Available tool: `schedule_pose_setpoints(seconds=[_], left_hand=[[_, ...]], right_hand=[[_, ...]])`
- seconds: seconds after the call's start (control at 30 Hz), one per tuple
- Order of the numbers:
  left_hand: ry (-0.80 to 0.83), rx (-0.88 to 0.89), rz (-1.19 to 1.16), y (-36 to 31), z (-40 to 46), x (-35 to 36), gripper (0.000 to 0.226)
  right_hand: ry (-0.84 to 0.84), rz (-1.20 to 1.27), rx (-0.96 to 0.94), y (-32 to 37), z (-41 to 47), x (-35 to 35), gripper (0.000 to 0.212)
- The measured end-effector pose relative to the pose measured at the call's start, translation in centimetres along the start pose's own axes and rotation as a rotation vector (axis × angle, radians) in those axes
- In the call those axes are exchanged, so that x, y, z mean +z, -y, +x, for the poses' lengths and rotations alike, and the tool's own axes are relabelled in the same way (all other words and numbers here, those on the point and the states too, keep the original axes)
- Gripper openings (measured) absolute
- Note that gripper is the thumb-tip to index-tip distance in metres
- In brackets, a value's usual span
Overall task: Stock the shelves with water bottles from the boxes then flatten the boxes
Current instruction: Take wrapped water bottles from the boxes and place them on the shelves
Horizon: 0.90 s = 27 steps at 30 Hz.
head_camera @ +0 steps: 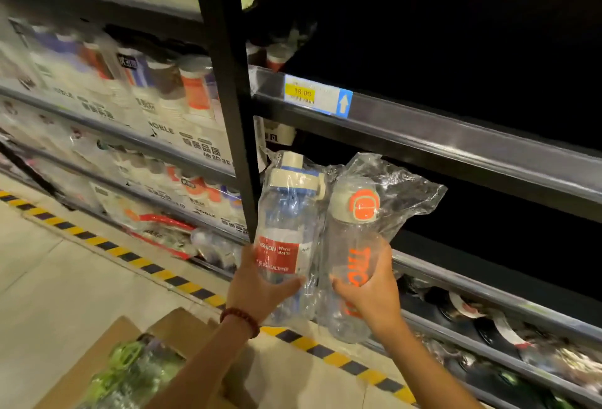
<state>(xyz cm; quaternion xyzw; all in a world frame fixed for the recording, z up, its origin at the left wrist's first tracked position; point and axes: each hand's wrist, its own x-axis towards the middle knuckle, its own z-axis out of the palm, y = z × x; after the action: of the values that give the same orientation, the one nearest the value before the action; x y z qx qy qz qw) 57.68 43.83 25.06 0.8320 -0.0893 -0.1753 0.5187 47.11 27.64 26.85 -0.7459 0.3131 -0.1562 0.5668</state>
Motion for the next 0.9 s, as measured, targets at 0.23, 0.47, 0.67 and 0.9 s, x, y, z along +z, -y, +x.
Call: schedule_pose_setpoints(seconds=[0.23,0.47,0.67,0.9], left_hand=[[0.01,-0.015,0.005,0.3,4.5,3.8,0.09],[0.037,0.081,-0.043,-3.2,9.3,6.9,0.065],[0.127,0.116,-0.113,-5.4,14.1,8.6,0.077],[0.197,0.062,-0.114,-7.2,17.6,9.7,0.046]], right_hand=[[0.013,0.074,0.066,-3.4,5.7,-1.0,0.067],[-0.075,0.186,0.056,-2.0,11.2,-3.5,0.044],[-0.162,0.362,0.169,-1.5,14.4,-4.3,0.038],[-0.333,0.568,0.288,-1.8,17.0,-5.1,0.028]])
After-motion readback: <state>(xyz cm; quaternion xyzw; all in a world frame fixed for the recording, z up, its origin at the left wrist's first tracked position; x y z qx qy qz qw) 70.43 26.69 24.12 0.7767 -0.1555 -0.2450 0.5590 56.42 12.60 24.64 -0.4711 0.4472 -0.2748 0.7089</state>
